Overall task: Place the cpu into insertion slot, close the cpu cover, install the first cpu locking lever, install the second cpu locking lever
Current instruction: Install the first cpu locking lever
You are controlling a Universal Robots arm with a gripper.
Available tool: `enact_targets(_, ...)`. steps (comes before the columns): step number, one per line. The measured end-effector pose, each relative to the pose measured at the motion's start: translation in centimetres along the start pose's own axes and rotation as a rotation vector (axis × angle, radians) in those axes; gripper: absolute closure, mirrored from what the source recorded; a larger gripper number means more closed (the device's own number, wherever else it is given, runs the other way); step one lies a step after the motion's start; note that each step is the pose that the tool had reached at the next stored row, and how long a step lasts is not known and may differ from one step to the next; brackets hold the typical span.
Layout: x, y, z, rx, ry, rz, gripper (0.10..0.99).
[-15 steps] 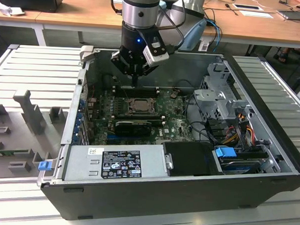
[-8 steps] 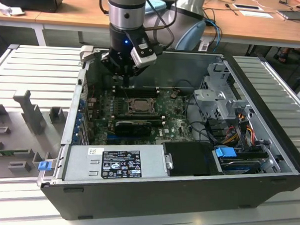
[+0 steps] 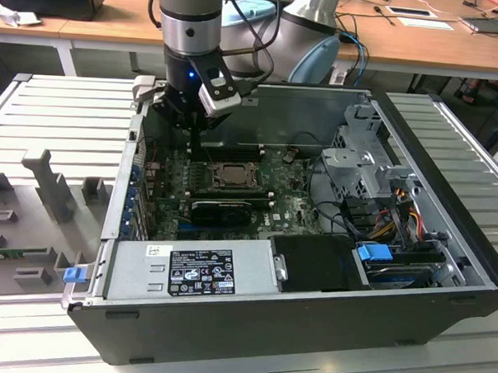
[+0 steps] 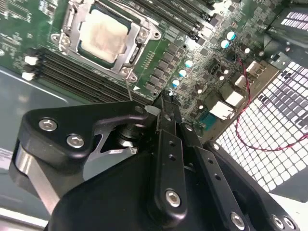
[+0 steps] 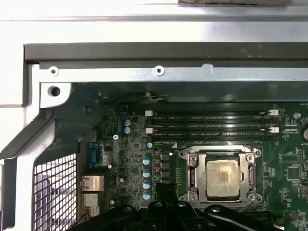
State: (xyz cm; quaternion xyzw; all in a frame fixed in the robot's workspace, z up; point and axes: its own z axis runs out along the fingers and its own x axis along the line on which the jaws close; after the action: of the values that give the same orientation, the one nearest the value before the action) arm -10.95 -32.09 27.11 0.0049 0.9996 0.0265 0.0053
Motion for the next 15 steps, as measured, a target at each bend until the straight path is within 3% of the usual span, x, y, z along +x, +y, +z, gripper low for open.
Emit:
enact_targets(7,0.17,0.54,0.8,-0.002,0.0001,0.0,0.98)
enact_targets(15,0.43,2.06,1.18,-0.004,0.0005,-0.007,0.98)
